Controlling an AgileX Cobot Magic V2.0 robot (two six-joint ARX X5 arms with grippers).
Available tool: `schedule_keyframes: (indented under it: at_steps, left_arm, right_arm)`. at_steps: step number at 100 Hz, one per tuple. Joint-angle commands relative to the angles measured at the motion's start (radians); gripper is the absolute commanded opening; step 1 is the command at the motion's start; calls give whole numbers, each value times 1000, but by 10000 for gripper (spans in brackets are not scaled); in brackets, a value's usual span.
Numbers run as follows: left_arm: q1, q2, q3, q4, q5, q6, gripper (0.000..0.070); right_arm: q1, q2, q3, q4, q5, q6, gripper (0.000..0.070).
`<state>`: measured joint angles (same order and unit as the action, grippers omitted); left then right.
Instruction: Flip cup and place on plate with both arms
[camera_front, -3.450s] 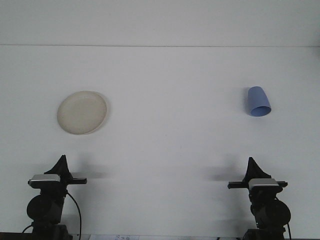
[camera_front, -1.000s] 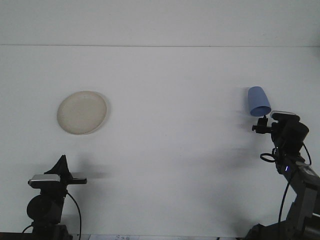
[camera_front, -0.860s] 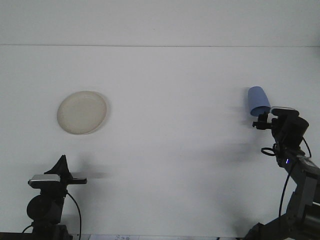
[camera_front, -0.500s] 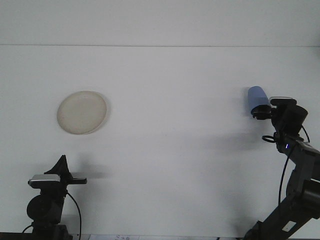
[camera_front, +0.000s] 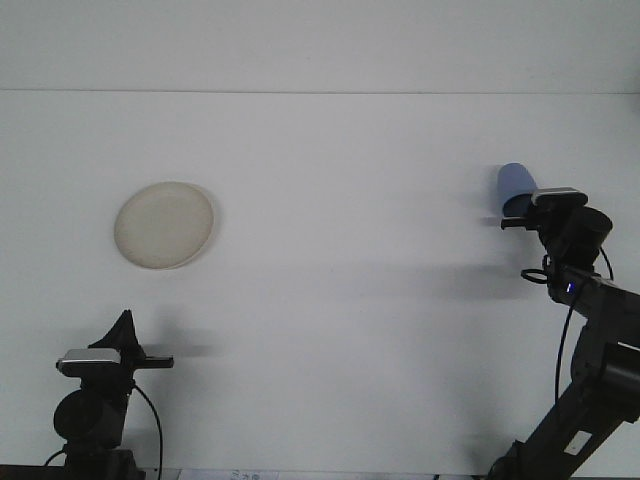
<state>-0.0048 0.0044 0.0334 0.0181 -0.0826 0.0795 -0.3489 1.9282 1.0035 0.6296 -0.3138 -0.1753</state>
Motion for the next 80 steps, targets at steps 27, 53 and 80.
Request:
schedule_keyframes:
  at_steps: [27,53,80]
  left_arm:
    - [1,-1,-19,13,-4,-6,12]
    - [1,-1,-19,13,-4,-6,12]
    - [0,-1,-19,13,-4,-5,12]
  right_arm:
    - [55,-273,19,-368,68,213,0]
    - [275,-594,151,-1078,72,205,0]
    - [649,-622,412,-1621,109,204,0]
